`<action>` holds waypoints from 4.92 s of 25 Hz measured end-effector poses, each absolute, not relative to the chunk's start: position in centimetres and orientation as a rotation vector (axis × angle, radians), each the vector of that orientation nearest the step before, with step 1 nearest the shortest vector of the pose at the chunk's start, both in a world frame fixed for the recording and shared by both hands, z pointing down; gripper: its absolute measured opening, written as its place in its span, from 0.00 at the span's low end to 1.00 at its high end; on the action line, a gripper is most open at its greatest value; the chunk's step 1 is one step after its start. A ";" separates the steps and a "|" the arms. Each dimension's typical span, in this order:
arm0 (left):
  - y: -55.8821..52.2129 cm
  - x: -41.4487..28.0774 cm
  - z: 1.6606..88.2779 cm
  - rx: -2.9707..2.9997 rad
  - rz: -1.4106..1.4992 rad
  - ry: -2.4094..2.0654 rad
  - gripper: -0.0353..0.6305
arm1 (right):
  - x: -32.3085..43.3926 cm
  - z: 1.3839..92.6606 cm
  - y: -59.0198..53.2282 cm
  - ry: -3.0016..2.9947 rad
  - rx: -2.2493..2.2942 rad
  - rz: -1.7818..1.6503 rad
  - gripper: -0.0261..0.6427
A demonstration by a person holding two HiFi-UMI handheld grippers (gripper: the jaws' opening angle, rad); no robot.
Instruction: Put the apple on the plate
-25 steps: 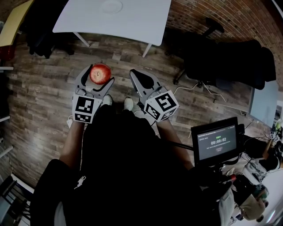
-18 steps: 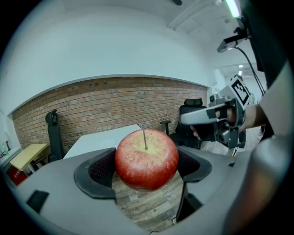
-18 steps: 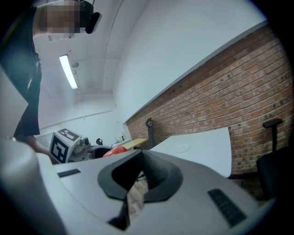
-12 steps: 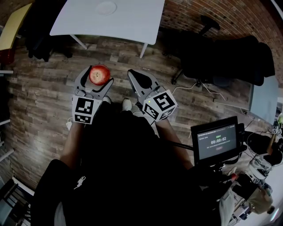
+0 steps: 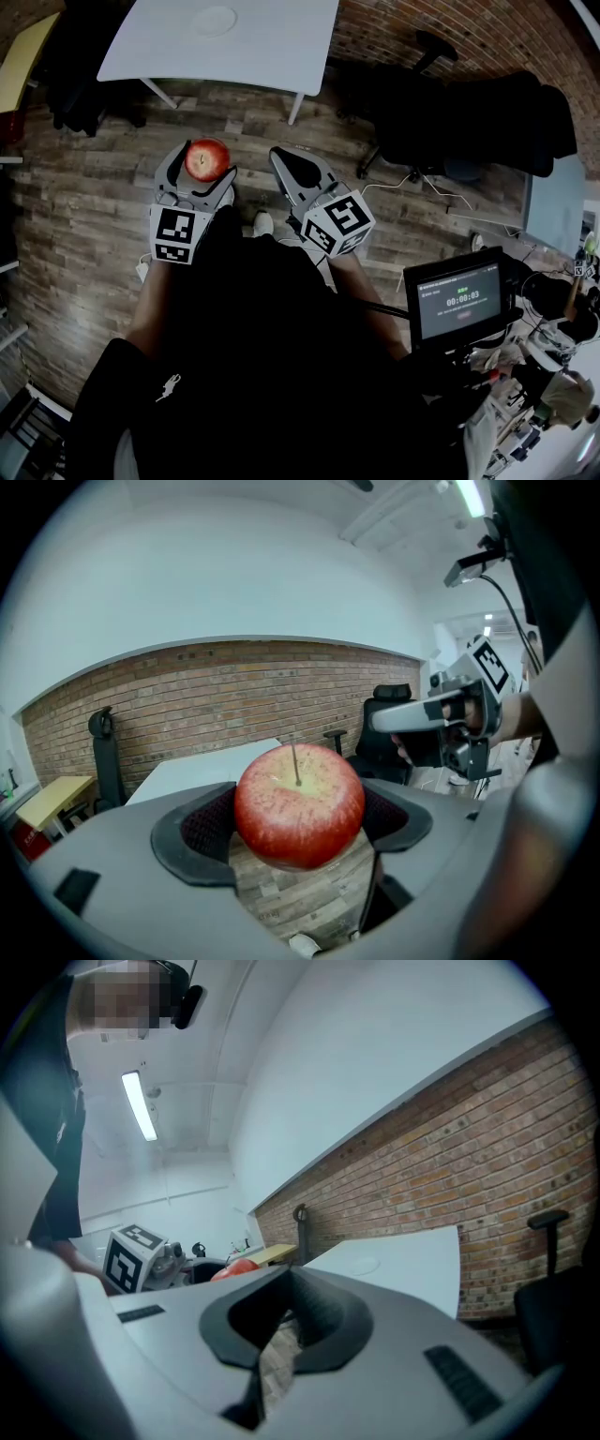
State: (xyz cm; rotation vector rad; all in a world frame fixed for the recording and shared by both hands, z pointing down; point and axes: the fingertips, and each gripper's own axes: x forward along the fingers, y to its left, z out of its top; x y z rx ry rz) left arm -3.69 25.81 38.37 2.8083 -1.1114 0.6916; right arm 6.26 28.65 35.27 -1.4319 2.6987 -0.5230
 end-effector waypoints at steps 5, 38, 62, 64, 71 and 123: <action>24.8 -3.6 38.4 2.820 0.684 -1.115 0.66 | 6.7 35.5 28.5 2.695 -1.452 -0.523 0.04; 5.5 -9.0 38.3 2.863 0.651 -1.004 0.66 | 1.9 34.4 11.4 2.684 -1.603 -0.520 0.04; -7.0 -10.4 39.4 2.898 0.614 -0.836 0.66 | -0.5 34.3 -0.5 2.629 -1.746 -0.539 0.04; -7.5 -11.2 39.2 2.893 0.613 -0.839 0.66 | -1.0 34.0 -1.0 2.634 -1.749 -0.542 0.04; -10.6 -13.4 40.7 2.878 0.608 -0.878 0.66 | -2.0 35.4 -3.5 2.659 -1.750 -0.559 0.04; -18.0 -6.3 46.0 2.587 0.695 -1.154 0.66 | 1.6 39.7 -17.5 3.087 -1.173 -0.633 0.04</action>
